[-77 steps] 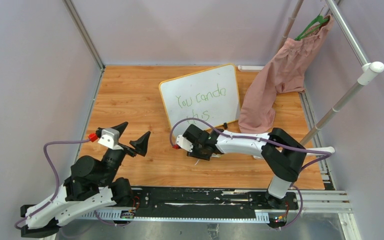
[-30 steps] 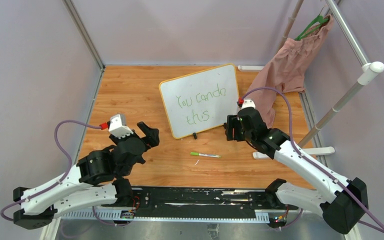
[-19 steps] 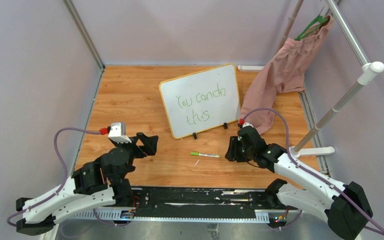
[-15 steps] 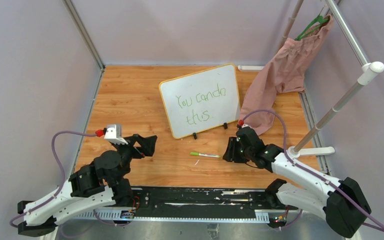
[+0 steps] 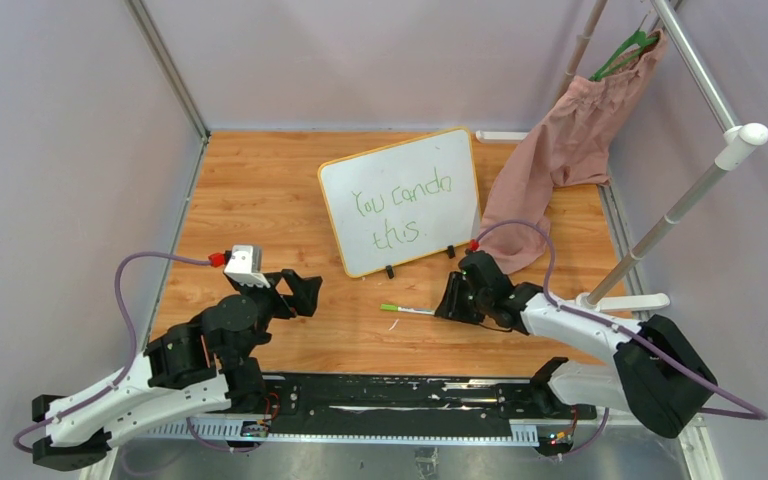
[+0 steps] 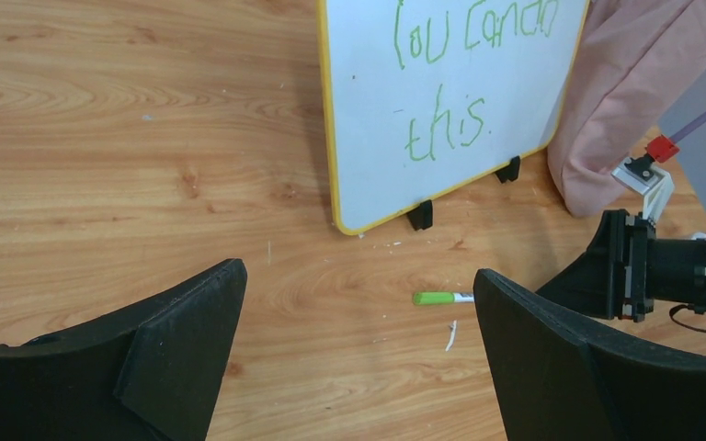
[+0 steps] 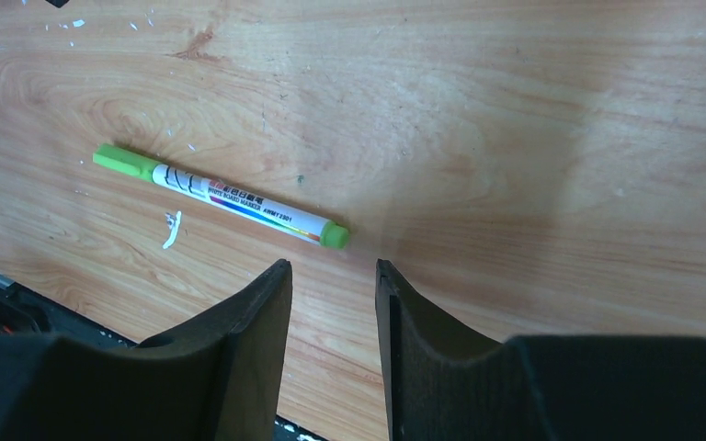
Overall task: Write a sentence on the whiteboard
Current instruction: Place the whiteboard marker at the center of the board.
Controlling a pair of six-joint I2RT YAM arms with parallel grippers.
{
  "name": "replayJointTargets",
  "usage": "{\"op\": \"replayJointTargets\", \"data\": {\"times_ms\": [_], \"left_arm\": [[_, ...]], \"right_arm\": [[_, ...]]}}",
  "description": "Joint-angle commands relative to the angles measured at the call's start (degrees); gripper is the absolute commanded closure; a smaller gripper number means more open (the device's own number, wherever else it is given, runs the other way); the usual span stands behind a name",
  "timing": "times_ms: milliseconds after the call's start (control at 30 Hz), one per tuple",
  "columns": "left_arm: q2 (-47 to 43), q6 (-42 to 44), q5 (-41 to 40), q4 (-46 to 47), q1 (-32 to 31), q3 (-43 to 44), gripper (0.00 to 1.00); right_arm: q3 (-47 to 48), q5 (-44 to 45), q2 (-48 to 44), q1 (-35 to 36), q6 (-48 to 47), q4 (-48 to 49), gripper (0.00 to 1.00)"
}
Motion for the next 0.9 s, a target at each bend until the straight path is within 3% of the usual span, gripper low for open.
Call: {"op": "replayJointTargets", "data": {"times_ms": [0, 600, 867], "left_arm": [[-0.2, 0.2, 0.4, 0.6, 0.0, 0.5, 0.00], [-0.6, -0.9, 1.6, 1.0, 0.0, -0.5, 0.00], [1.1, -1.9, -2.0, -4.0, 0.0, 1.5, 0.00]], "right_arm": [[0.8, -0.4, 1.9, 0.6, 1.3, 2.8, 0.58], [1.2, -5.0, 7.9, 0.6, 3.1, 9.9, 0.64], [3.9, 2.5, -5.8, 0.6, -3.6, -2.3, 0.59]]}}
